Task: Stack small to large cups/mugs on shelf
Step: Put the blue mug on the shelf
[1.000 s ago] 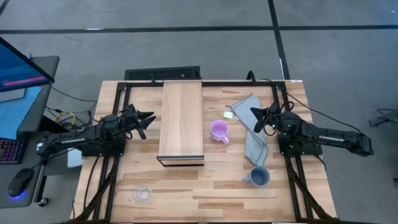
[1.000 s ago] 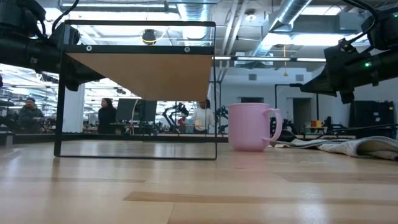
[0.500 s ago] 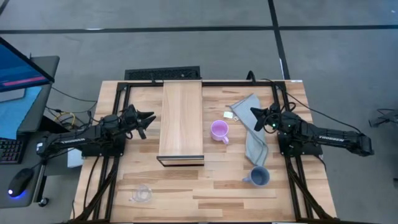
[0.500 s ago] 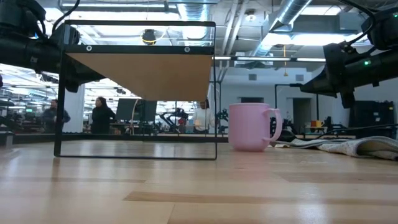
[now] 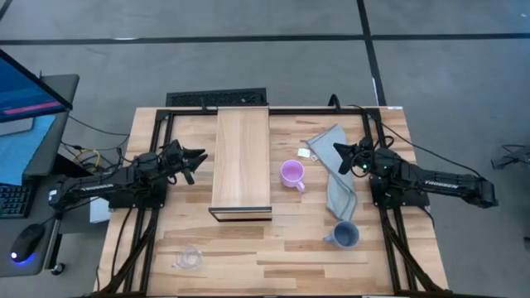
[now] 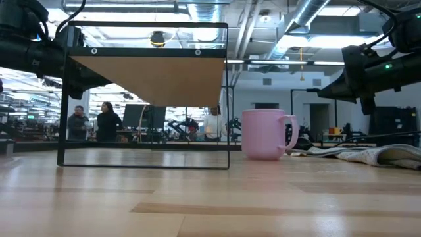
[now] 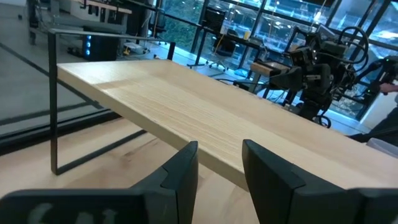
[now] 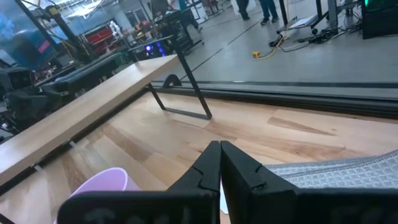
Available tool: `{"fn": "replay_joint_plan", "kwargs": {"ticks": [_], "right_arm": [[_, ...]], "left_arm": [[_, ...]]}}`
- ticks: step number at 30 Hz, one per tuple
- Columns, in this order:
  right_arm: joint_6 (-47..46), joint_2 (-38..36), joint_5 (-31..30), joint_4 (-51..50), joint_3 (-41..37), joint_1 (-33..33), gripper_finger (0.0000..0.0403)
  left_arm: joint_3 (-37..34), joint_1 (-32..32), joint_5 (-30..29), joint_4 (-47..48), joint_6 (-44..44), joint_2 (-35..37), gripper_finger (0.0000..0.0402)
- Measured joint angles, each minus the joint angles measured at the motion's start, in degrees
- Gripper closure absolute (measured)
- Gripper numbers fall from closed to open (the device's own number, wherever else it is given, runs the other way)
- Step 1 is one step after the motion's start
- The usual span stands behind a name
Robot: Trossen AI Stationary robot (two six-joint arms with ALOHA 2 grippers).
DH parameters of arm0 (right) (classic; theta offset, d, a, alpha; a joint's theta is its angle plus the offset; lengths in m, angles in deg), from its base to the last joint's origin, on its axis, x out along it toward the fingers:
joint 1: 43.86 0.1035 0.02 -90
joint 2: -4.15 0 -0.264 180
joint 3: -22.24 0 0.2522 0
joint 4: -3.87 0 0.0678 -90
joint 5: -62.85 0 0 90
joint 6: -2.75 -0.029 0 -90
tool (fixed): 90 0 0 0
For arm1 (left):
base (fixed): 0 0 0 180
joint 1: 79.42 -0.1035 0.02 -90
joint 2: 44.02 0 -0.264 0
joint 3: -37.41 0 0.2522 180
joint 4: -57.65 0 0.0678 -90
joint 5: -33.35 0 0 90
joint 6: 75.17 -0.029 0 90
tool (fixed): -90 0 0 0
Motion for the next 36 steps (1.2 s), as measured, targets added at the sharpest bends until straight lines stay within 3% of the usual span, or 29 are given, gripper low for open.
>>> {"fn": "replay_joint_plan", "kwargs": {"ticks": [22,36], "right_arm": [[0.31,0.0,-0.07,0.0,0.0,0.0,0.0365],[0.33,0.0,-0.09,-0.02,0.0,0.0,0.0257]], "left_arm": [[-0.02,0.0,0.02,0.21,0.0,0.0,0.0286],[0.0,0.02,0.02,0.25,0.0,0.0,0.0286]]}}
